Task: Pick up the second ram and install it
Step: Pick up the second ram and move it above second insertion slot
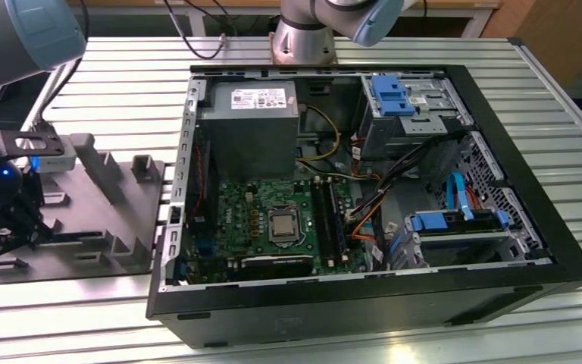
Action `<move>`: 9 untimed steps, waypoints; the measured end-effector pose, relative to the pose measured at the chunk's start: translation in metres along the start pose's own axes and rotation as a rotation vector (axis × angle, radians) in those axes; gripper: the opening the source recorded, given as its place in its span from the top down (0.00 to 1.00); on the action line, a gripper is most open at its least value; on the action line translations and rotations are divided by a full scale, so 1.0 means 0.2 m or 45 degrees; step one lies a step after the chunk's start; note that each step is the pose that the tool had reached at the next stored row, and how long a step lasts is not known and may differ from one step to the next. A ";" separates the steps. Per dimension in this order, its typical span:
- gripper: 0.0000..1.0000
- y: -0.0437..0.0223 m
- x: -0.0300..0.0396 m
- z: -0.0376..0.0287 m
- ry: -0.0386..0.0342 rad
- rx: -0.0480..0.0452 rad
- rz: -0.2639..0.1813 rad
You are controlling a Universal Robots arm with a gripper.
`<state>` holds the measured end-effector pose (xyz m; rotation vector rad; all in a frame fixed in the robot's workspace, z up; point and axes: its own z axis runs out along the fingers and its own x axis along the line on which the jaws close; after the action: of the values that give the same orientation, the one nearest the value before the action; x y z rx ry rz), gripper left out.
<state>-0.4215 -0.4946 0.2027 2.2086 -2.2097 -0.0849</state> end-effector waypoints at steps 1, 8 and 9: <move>0.88 0.000 0.000 -0.003 0.0001 0.000 0.000; 0.88 0.001 0.000 -0.014 0.0000 0.000 0.000; 0.88 0.001 0.000 -0.015 0.0000 0.000 0.000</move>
<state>-0.4215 -0.4945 0.2056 2.2086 -2.2097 -0.0848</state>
